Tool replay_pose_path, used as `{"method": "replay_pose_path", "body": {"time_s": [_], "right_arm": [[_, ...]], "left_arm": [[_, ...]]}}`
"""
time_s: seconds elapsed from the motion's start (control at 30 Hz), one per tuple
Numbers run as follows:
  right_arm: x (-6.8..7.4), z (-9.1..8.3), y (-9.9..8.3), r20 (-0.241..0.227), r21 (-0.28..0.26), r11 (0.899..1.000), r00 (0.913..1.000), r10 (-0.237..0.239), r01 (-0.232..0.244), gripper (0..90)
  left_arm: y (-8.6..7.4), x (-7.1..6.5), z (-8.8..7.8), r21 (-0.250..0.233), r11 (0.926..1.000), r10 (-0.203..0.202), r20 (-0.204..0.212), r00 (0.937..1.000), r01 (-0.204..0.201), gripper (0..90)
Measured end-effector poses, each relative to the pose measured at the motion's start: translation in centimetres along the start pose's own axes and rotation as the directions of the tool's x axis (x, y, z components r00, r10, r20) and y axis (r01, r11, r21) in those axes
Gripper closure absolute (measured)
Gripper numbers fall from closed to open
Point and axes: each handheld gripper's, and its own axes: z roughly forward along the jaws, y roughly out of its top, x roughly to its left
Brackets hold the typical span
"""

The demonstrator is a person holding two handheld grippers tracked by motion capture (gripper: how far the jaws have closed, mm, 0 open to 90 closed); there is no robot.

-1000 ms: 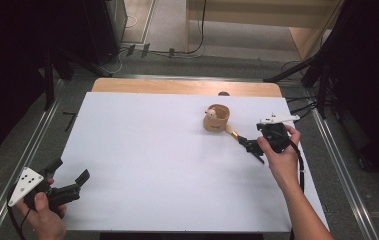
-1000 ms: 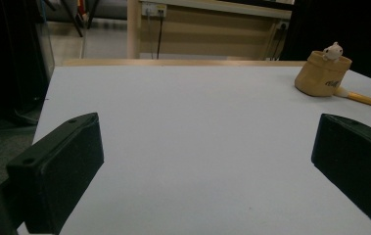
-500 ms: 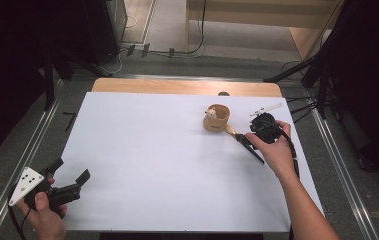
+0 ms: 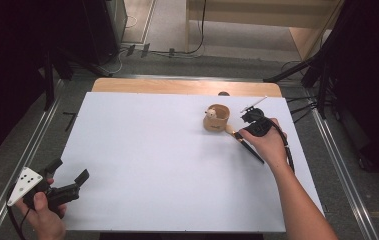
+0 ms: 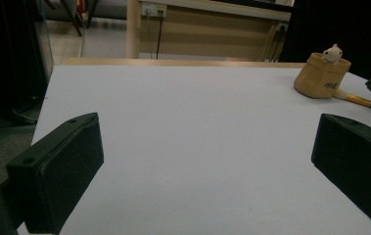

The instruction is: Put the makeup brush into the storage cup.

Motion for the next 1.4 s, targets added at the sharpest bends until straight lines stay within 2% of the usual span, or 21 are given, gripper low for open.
{"method": "replay_pose_path", "body": {"time_s": [0.1, 0.23, 0.3, 0.43, 0.5, 0.6, 0.67, 0.77, 0.83, 0.97, 1.03, 1.1, 1.27, 1.4], "right_arm": [[0.0, 0.5, 0.5, 0.009, 0.04, 0.999, 0.9998, -0.016, 0.016, 66.1], [-0.1, 1.4, 1.1, 0.03, 0.089, 0.996, 0.9994, -0.015, 0.013, 68.3], [-0.1, 1.5, 1.2, 0.027, 0.095, 0.995, 0.9995, -0.015, 0.012, 69.9], [-0.3, 2.4, 1.6, 0.007, 0.152, 0.988, 1.0, 0.002, -0.003, 77.1], [-0.4, 2.8, 1.6, -0.004, 0.182, 0.983, 0.9999, 0.013, -0.012, 77.4], [-0.3, 3.0, 1.7, 0.007, 0.19, 0.982, 0.9999, 0.012, -0.014, 78.9], [-0.3, 3.0, 1.7, 0.007, 0.192, 0.981, 0.9999, 0.015, -0.016, 78.9], [-0.6, 3.1, 1.7, -0.01, 0.192, 0.98, 0.9985, 0.054, -0.051, 79.0], [-0.6, 3.1, 1.7, -0.011, 0.191, 0.98, 0.9986, 0.052, -0.049, 79.4], [-0.1, 3.1, 1.7, 0.025, 0.186, 0.982, 0.9996, 0.012, -0.017, 79.8], [0.2, 3.0, 1.5, 0.043, 0.176, 0.984, 0.999, 0.015, -0.022, 79.8], [0.2, 2.9, 1.1, 0.049, 0.142, 0.989, 0.9983, 0.032, -0.039, 79.8], [-0.1, 2.5, 0.6, 0.051, 0.113, 0.992, 0.9974, 0.05, -0.056, 79.9], [-0.4, 1.7, 0.3, 0.056, 0.054, 0.996, 0.996, 0.069, -0.072, 79.9]], "left_arm": [[0.0, 0.1, 0.0, -0.003, 1.0, -0.005, -0.002, 1.0, 0.005, 0.0], [0.0, 0.2, 0.0, -0.003, 1.0, -0.006, -0.003, 1.0, 0.006, 0.0], [0.0, 0.2, 0.0, -0.003, 1.0, -0.005, -0.003, 1.0, 0.005, 0.0], [0.0, 0.1, 0.0, 0.0, 1.0, -0.007, -0.002, 1.0, 0.007, 0.0], [0.0, 0.2, 0.0, 0.001, 1.0, -0.008, -0.001, 1.0, 0.008, 0.0], [-0.1, 0.2, 0.1, 0.005, 1.0, -0.007, 0.0, 1.0, 0.007, 0.0], [-0.1, 0.1, 0.1, 0.004, 0.9999, -0.01, 0.002, 1.0, 0.01, 0.0], [-0.1, 0.0, 0.3, 0.008, 0.9999, -0.007, 0.006, 1.0, 0.007, 0.0], [-0.1, -0.1, 0.3, 0.011, 0.9999, -0.003, 0.008, 1.0, 0.002, 0.0], [-0.1, -0.2, 0.4, 0.012, 0.9999, -0.004, 0.011, 0.9999, 0.003, 0.0], [-0.1, -0.1, 0.3, 0.01, 0.9999, -0.004, 0.01, 0.9999, 0.003, 0.0], [-0.1, -0.1, 0.3, 0.008, 0.9999, -0.009, 0.009, 0.9999, 0.009, 0.0], [-0.1, 0.1, 0.2, 0.004, 0.9999, -0.015, 0.008, 0.9999, 0.015, 0.0], [-0.1, 0.1, 0.3, 0.005, 0.9999, -0.016, 0.008, 0.9998, 0.016, 0.0]]}}
